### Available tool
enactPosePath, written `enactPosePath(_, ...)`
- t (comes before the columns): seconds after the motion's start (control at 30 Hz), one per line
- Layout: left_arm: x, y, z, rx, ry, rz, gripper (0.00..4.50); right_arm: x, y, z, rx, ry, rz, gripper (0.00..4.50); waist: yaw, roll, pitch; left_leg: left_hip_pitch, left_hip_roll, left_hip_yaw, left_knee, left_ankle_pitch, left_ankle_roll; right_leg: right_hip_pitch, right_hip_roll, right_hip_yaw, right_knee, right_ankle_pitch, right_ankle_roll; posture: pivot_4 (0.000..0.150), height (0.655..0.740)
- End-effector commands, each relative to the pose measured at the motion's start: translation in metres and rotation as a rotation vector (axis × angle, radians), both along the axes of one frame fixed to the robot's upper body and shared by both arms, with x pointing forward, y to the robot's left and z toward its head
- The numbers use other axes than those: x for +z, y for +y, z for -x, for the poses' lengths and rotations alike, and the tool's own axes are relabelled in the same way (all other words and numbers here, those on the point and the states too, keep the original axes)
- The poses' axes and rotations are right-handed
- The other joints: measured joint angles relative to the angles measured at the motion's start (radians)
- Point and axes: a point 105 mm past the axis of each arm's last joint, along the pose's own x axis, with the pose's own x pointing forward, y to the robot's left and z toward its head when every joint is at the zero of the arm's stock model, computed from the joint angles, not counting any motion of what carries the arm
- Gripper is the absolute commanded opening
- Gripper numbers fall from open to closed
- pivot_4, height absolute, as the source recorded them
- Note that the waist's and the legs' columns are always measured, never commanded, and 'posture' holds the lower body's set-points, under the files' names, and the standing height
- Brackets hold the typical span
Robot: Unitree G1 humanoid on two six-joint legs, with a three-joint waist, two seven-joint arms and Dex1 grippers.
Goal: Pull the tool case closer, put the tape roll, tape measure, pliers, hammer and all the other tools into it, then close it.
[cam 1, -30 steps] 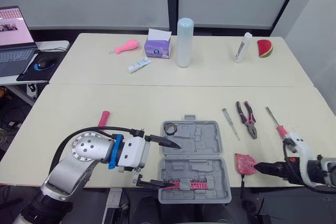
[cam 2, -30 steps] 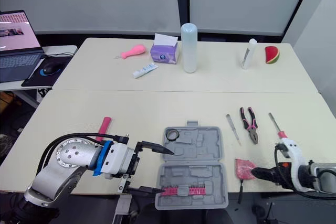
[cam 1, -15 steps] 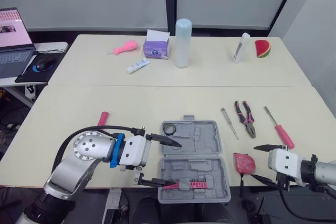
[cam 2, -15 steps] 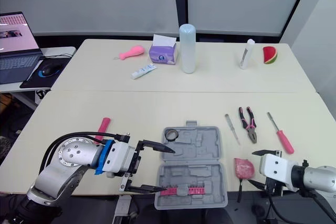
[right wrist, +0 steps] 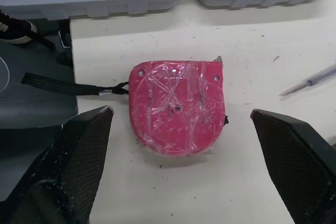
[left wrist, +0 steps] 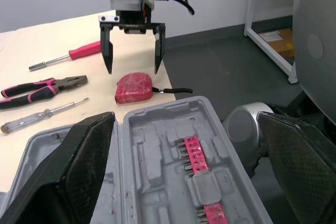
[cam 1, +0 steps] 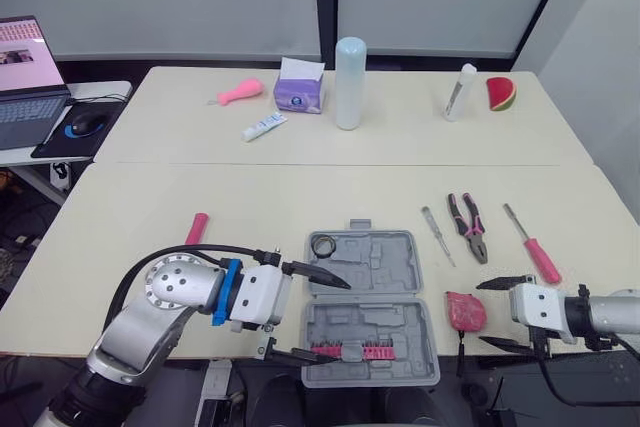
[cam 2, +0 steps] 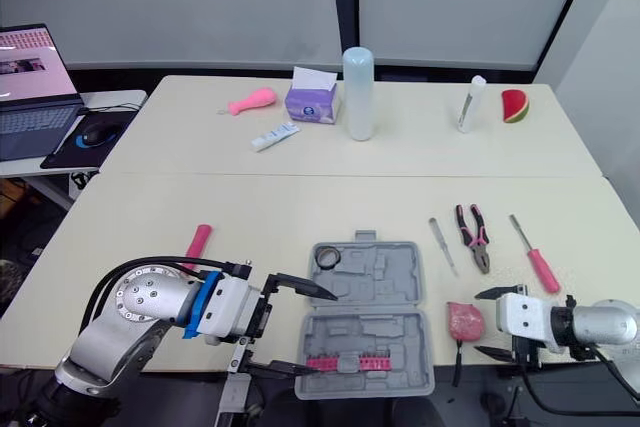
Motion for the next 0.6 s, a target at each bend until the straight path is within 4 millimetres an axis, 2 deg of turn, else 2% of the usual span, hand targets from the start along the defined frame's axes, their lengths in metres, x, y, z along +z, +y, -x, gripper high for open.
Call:
enactPosePath(0.03,0.007,-0.006,0.006,-0.037,-0.02,0.019,4.5,-0.002,0.003,-0.003,0.01,0.015,0.004,4.48,0.0,0.0,0.0,0.0,0.0,0.0,0.0,0.0,0.0,0.0,0.0,0.0,0.0,0.0,0.0,0.15,0.7075)
enactPosePath(0.6,0.006,-0.006,0.006,-0.039,-0.019,0.016,4.5,-0.013,0.003,-0.009,-0.001,0.065,0.036,4.48,0.0,0.0,0.0,0.0,0.0,0.0,0.0,0.0,0.0,0.0,0.0,0.0,0.0,0.0,0.0,0.15,0.7075)
